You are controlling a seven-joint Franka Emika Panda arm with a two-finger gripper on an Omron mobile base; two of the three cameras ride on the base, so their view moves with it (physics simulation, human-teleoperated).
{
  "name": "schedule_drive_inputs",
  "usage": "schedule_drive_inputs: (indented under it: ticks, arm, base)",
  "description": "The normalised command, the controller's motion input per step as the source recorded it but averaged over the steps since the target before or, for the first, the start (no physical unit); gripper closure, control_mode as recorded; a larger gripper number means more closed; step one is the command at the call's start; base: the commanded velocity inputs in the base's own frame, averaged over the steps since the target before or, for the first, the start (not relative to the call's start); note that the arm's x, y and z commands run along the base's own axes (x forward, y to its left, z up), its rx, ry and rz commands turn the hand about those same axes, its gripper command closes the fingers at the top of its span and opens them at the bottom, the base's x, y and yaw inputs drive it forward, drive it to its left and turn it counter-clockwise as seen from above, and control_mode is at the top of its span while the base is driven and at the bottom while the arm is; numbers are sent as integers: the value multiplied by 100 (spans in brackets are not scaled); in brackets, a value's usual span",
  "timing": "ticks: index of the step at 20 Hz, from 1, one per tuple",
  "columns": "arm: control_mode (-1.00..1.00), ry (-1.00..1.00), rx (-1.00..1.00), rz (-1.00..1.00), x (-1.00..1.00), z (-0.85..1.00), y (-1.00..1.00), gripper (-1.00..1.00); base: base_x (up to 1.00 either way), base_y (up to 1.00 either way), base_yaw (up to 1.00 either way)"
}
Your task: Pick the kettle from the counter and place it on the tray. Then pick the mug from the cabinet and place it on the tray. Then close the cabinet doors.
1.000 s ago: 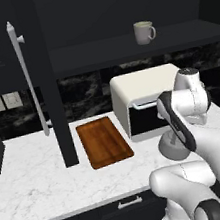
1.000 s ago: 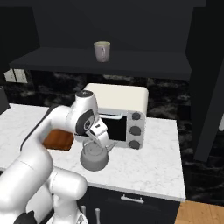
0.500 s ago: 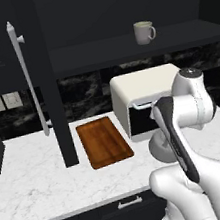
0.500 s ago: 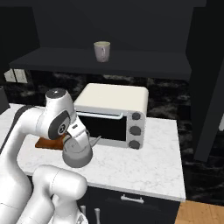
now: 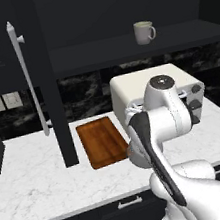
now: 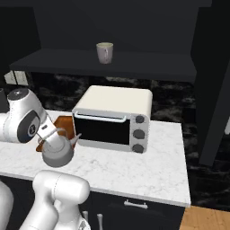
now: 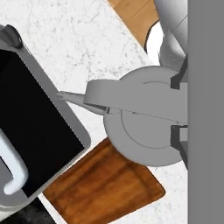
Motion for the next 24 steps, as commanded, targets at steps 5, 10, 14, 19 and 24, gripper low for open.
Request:
schedule_drive_inputs:
  ticks: [5,10,14,19,24]
  arm:
    - [-100,-2,-5,0,4,6,84,100]
    - [-100,-1,-13,0,23,17,51,100]
    - [-100,0,-11,0,46,5,28,100]
    - [-100,0,-2,2,58,0,17,100]
    - [-100,-3,-5,15,49,-19,15,100]
  base:
    - [0,0,0]
    - [0,0,0]
    - [0,0,0]
    - [0,0,0]
    - [0,0,0]
